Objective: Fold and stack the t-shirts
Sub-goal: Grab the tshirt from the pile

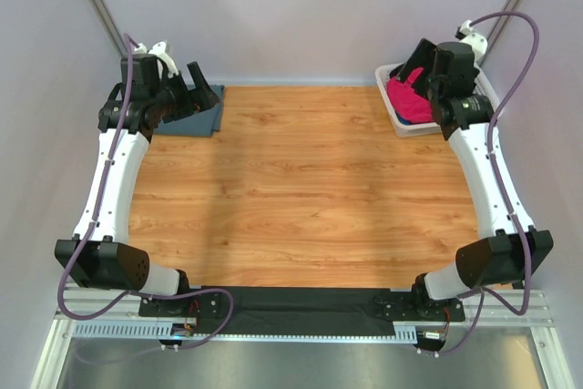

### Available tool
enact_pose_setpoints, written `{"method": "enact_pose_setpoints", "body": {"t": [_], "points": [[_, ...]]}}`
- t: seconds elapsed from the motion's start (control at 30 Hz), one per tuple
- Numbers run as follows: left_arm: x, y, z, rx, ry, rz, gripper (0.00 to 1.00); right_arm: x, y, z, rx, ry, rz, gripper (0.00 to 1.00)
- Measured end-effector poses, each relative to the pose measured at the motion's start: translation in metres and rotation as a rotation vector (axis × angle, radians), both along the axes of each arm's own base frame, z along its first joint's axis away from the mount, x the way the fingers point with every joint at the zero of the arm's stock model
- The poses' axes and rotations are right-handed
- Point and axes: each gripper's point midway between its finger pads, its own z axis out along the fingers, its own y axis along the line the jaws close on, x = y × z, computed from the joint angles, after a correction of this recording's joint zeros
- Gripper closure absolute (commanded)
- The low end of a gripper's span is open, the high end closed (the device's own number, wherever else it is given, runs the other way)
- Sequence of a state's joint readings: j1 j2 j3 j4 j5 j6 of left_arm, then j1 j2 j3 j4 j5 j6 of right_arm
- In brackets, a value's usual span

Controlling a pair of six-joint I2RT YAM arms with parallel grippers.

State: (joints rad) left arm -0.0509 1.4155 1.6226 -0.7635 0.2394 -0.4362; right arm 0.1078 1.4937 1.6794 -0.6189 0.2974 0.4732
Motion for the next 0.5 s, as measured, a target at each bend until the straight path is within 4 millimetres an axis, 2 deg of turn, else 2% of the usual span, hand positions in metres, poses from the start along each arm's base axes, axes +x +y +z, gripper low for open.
{"method": "enact_pose_setpoints", "body": {"t": [0.13, 0.23, 0.37, 0.43, 0.5], "points": [[0.001, -0.002, 0.001, -0.006, -0.007, -0.008, 0.01, 0.029, -0.041, -0.007, -0.011, 0.02, -0.087, 0.0], [0.002, -0.002, 0.001, -0.01, -0.01, -0.011, 0.0, 0.057, -0.077, -0.025, -0.035, 0.055, -0.136, 0.06], [0.002, -0.002, -0.005, -0.009, 0.001, -0.006, 0.01, 0.105, -0.121, -0.061, -0.069, 0.11, -0.155, 0.07], [0.002, -0.002, -0.011, -0.008, 0.014, -0.005, 0.01, 0.13, -0.137, -0.09, -0.079, 0.149, -0.142, 0.07], [0.001, -0.001, -0.021, -0.005, 0.036, 0.002, 0.01, 0.147, -0.149, -0.123, -0.081, 0.194, -0.122, 0.09]]}}
